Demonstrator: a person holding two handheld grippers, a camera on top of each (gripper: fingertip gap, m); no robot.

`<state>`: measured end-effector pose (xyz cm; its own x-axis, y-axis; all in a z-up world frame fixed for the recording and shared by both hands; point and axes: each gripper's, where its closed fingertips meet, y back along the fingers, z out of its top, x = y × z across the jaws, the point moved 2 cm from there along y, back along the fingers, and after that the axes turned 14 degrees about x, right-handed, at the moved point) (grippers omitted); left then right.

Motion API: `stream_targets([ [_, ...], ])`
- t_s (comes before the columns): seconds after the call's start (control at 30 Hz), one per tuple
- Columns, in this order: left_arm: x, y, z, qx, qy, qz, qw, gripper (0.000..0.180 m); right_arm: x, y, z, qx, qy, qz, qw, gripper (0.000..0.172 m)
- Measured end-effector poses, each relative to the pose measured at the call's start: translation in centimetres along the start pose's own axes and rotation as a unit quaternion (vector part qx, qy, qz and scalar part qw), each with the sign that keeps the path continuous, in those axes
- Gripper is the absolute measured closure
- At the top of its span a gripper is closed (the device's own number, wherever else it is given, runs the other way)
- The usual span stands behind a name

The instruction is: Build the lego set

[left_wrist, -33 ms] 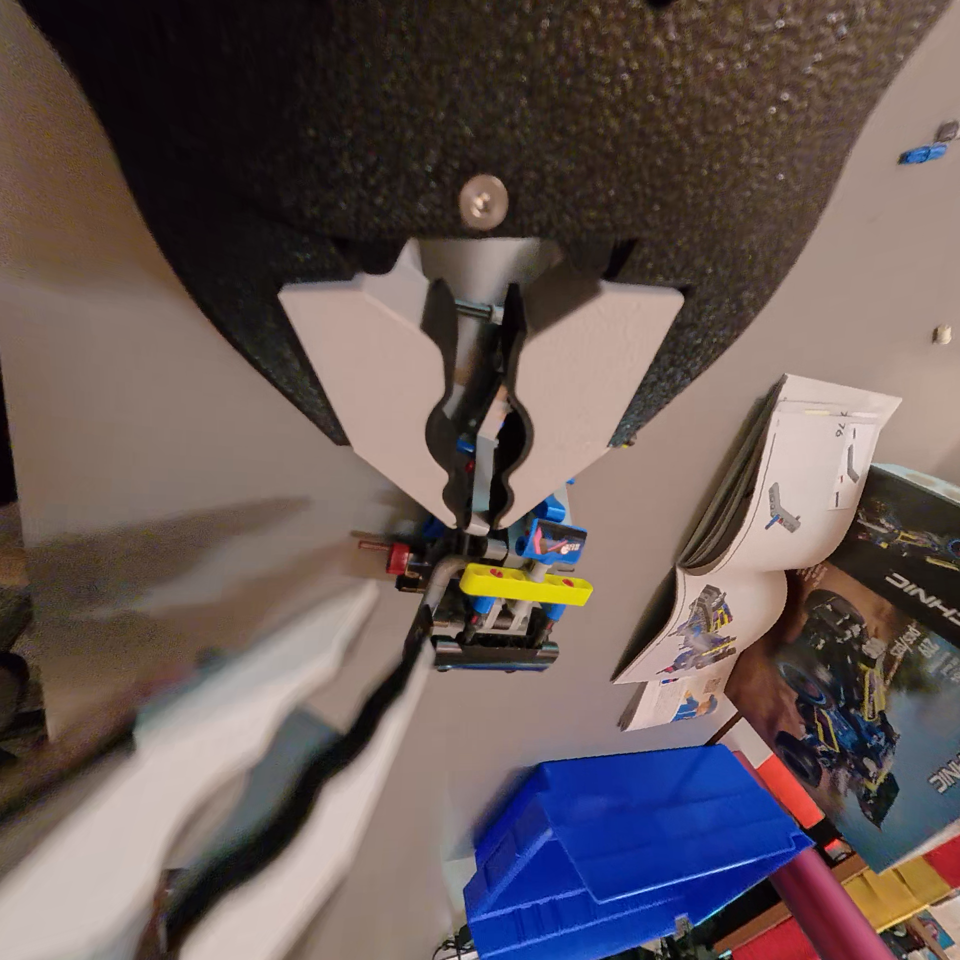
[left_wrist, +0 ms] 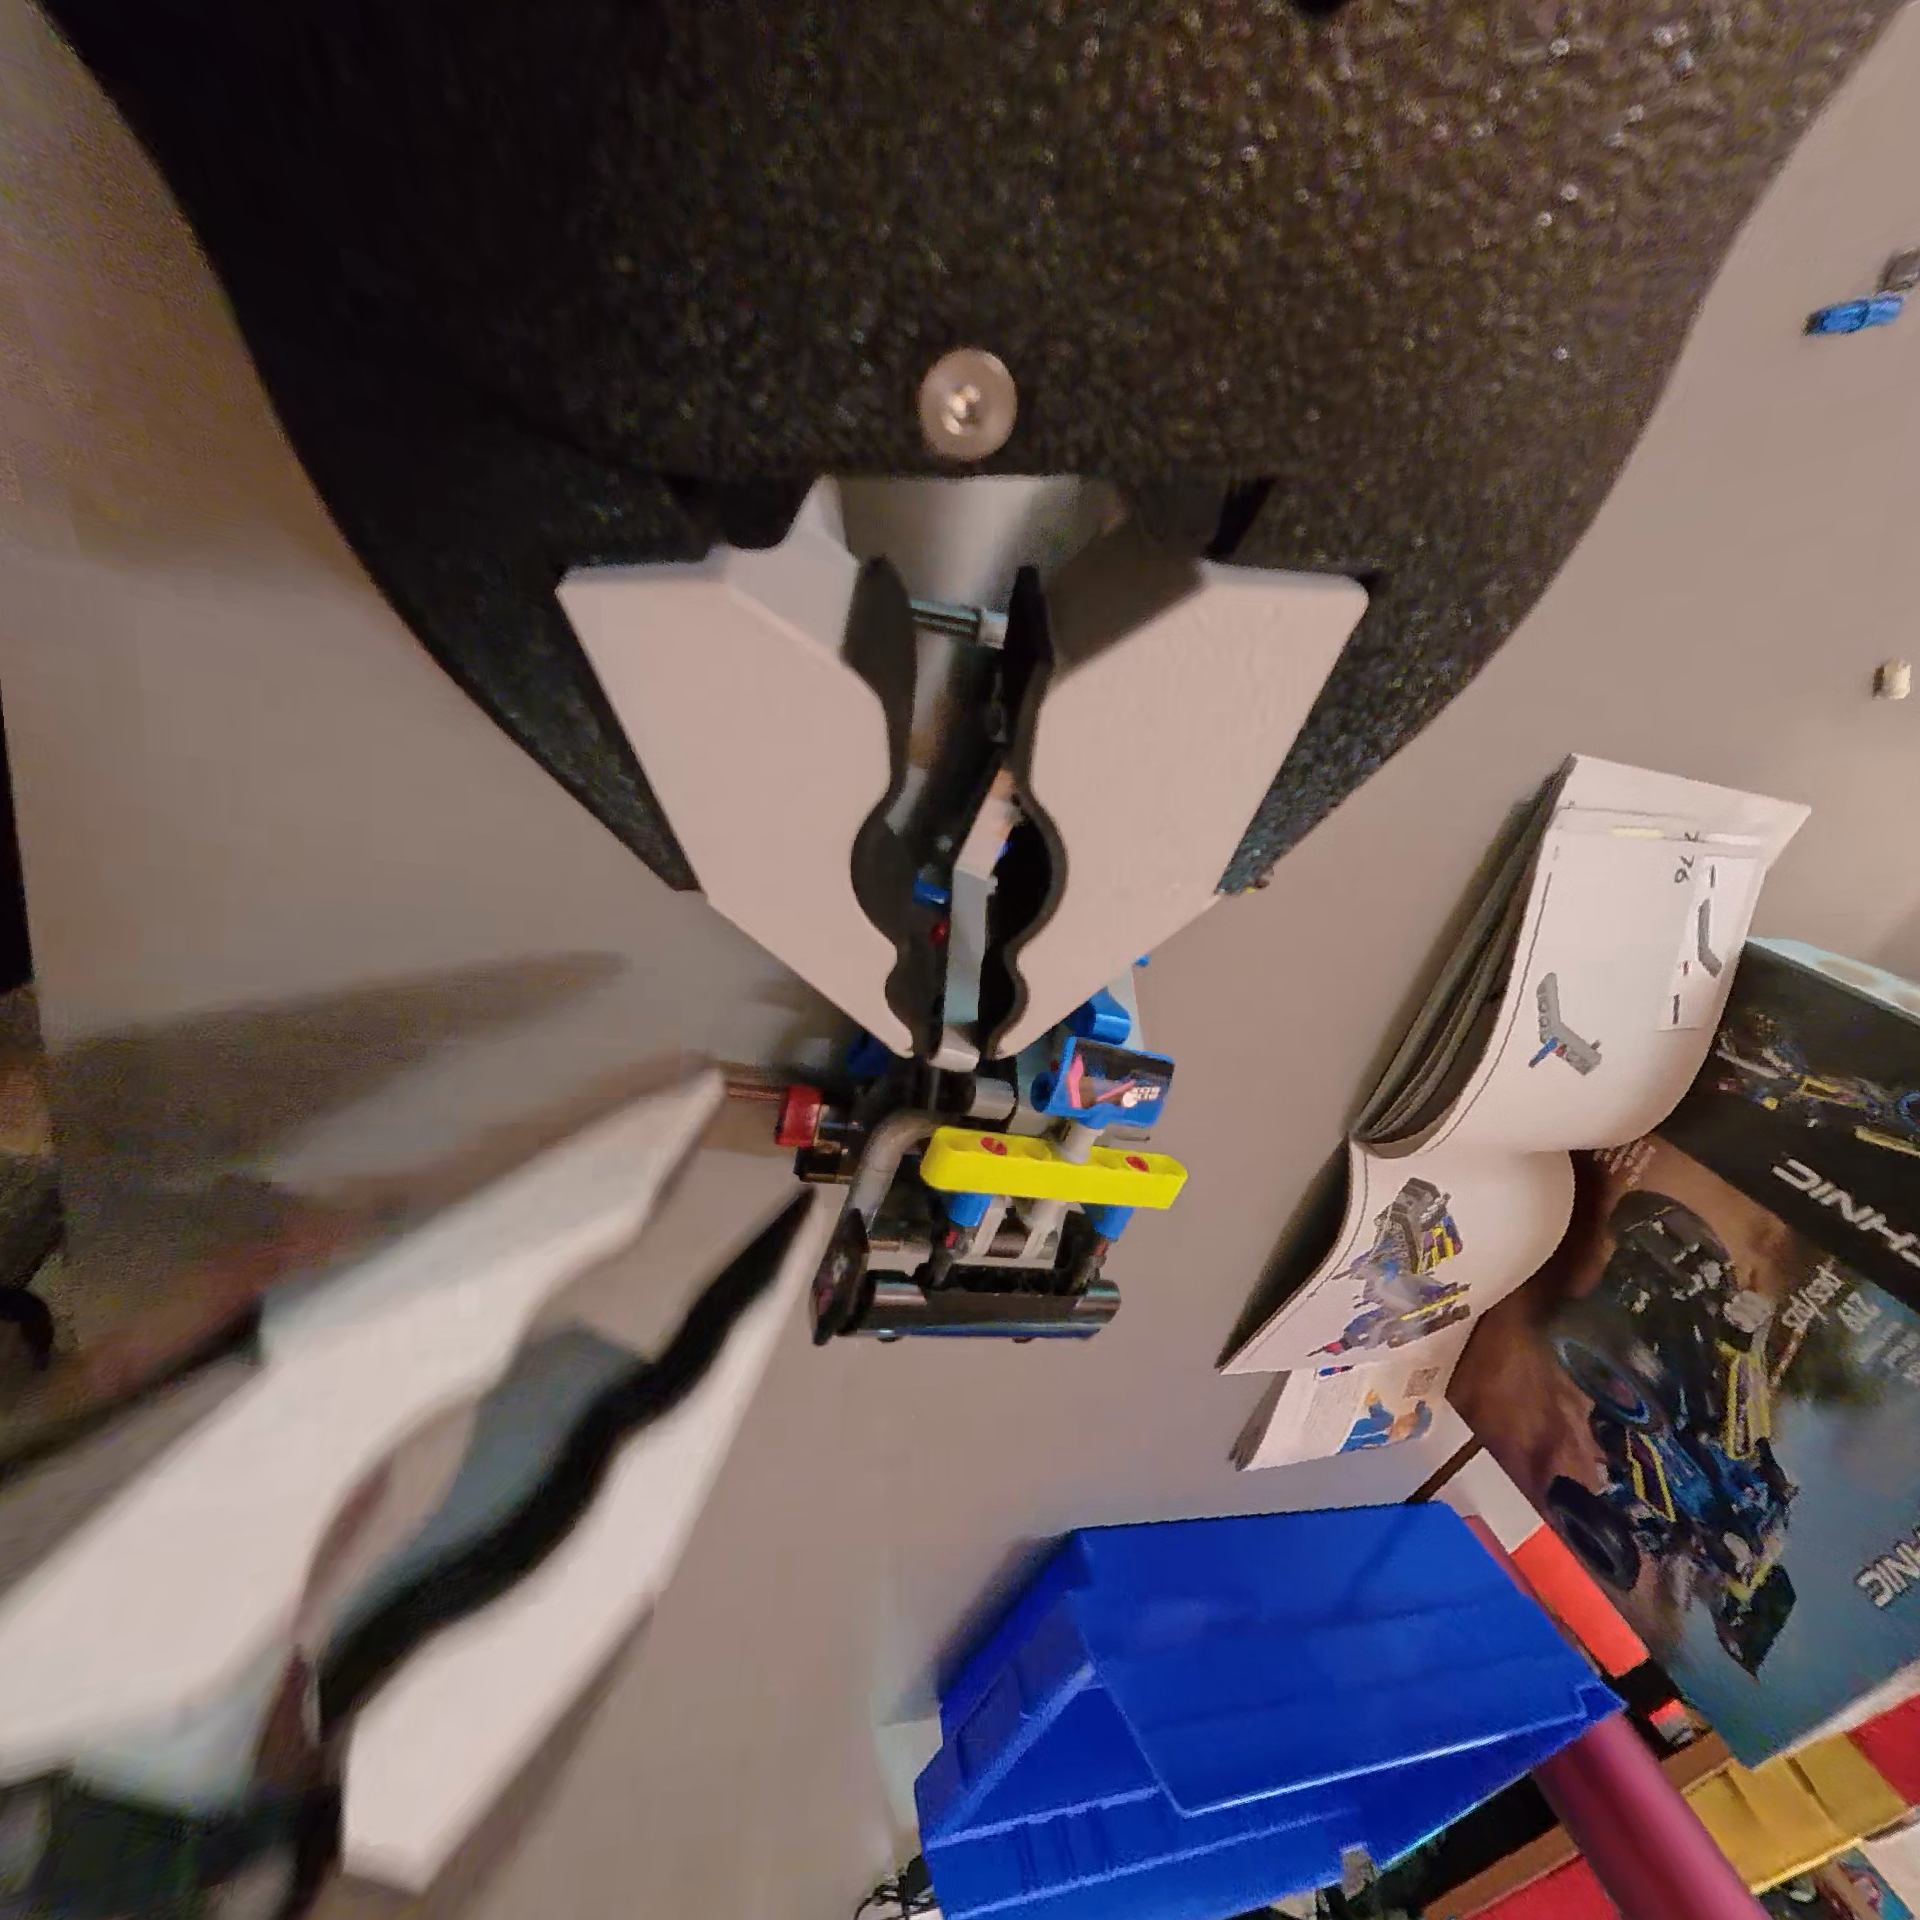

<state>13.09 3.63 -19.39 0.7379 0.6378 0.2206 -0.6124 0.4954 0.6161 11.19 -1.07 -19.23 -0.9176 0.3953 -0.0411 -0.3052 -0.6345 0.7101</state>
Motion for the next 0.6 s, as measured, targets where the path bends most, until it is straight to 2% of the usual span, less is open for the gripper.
stream_targets([
  [0.1,0.8,0.3,0.0,-0.001,0.022,0.003,1.000,0.175,3.0,-1.2,0.2,-0.033,-0.100,0.111,0.988,0.138],
  [0.2,1.7,1.0,0.2,-0.018,0.052,0.000,0.998,0.175,2.7,-0.6,2.7,-0.147,-0.211,0.158,0.953,0.128],
  [0.23,2.1,1.4,0.4,-0.030,0.065,-0.005,0.997,0.175,2.4,-0.2,3.4,-0.187,-0.236,0.172,0.938,0.130],
  [0.27,2.4,1.8,0.7,-0.043,0.076,-0.011,0.996,0.175,2.2,-0.4,3.6,-0.199,-0.258,0.173,0.930,0.138],
  [0.3,2.8,2.4,1.0,-0.058,0.085,-0.017,0.995,0.175,2.2,-0.8,3.5,-0.189,-0.269,0.179,0.927,0.132],
  [0.4,3.8,4.3,2.4,-0.117,0.140,-0.061,0.981,0.175,2.2,-1.7,3.6,-0.155,-0.245,0.166,0.942,0.128],
  [0.47,4.1,6.1,3.7,-0.172,0.183,-0.113,0.961,0.175,1.7,-2.0,4.0,-0.157,-0.235,0.144,0.948,0.135],
  [0.5,4.0,7.1,4.4,-0.200,0.201,-0.147,0.948,0.175,1.2,-1.8,4.6,-0.179,-0.228,0.136,0.947,0.132],
  [0.6,3.6,9.7,5.8,-0.268,0.243,-0.251,0.898,0.175,-0.5,0.3,7.3,-0.314,-0.176,0.119,0.925,0.127],
])
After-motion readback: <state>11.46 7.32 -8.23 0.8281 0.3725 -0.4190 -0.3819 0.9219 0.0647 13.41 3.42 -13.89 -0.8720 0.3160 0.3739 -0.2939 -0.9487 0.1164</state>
